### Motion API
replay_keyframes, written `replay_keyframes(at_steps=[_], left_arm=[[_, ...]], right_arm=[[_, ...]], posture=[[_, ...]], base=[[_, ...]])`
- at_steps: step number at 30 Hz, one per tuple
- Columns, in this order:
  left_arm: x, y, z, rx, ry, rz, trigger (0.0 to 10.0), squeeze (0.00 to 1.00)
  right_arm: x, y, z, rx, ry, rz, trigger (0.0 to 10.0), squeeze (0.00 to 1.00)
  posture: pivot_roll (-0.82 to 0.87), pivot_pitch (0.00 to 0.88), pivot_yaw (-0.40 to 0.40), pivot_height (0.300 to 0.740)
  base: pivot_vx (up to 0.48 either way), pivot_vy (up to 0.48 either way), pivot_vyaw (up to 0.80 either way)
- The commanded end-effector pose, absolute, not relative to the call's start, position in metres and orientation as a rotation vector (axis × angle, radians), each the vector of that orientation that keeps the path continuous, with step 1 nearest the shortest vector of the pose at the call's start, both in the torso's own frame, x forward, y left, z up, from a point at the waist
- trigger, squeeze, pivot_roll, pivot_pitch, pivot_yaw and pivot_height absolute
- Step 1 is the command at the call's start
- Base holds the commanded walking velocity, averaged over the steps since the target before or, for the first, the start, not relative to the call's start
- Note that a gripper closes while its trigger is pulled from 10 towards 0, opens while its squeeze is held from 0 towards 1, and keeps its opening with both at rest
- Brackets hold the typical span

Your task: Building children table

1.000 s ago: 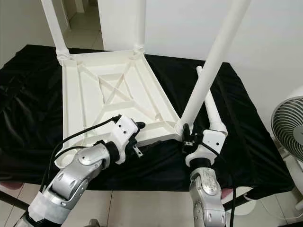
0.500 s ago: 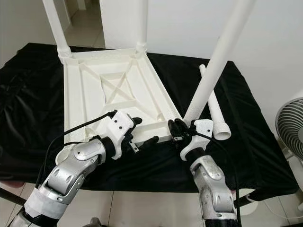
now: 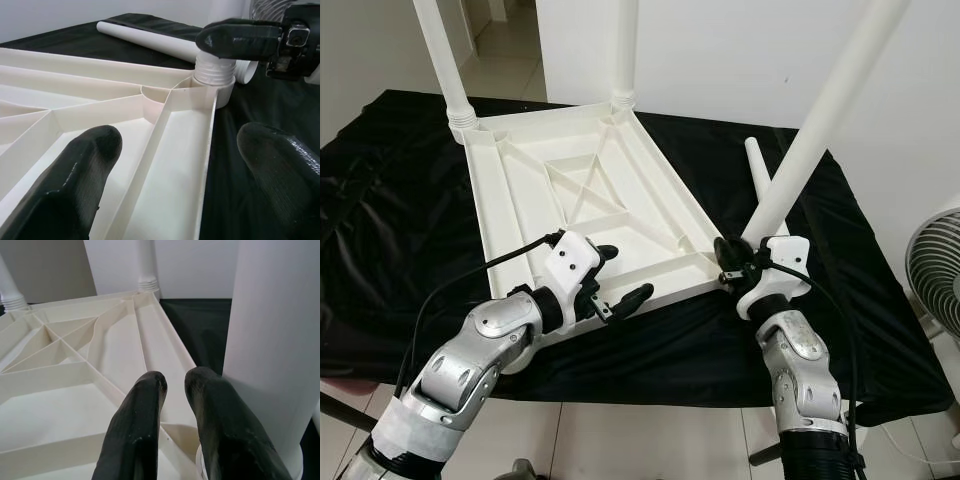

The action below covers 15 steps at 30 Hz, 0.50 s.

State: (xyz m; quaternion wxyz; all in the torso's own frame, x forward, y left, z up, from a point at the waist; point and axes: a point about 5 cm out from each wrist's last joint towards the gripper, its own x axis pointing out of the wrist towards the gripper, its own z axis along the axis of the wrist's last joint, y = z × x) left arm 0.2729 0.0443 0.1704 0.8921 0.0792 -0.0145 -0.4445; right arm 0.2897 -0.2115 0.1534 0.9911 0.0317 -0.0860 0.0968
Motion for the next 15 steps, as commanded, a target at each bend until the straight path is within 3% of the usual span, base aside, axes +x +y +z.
replay_keyframes(at_steps=[1,5,10,15], left_arm=[[0.276,0.043,0.167,0.186,-0.008,-0.911,10.0,0.00],[0.280,0.044,0.164,0.202,0.012,-0.880,10.0,0.00],[0.296,0.047,0.151,0.243,0.108,-0.770,10.0,0.00],[0.306,0.050,0.147,0.258,0.153,-0.705,10.0,0.00]], right_arm=[[0.289,-0.220,0.163,0.044,-0.227,0.148,10.0,0.00],[0.287,-0.211,0.164,0.051,-0.233,0.198,10.0,0.00],[0.268,-0.175,0.159,0.136,-0.211,0.377,10.0,0.00],[0.259,-0.164,0.163,0.163,-0.224,0.428,10.0,0.00]], posture=[[0.09,0.080,-0.039,0.740],[0.09,0.082,-0.037,0.740],[0.08,0.086,-0.031,0.740],[0.07,0.087,-0.023,0.740]], base=[[0.000,0.000,0.00],[0.000,0.000,0.00],[0.000,0.000,0.00],[0.000,0.000,0.00]])
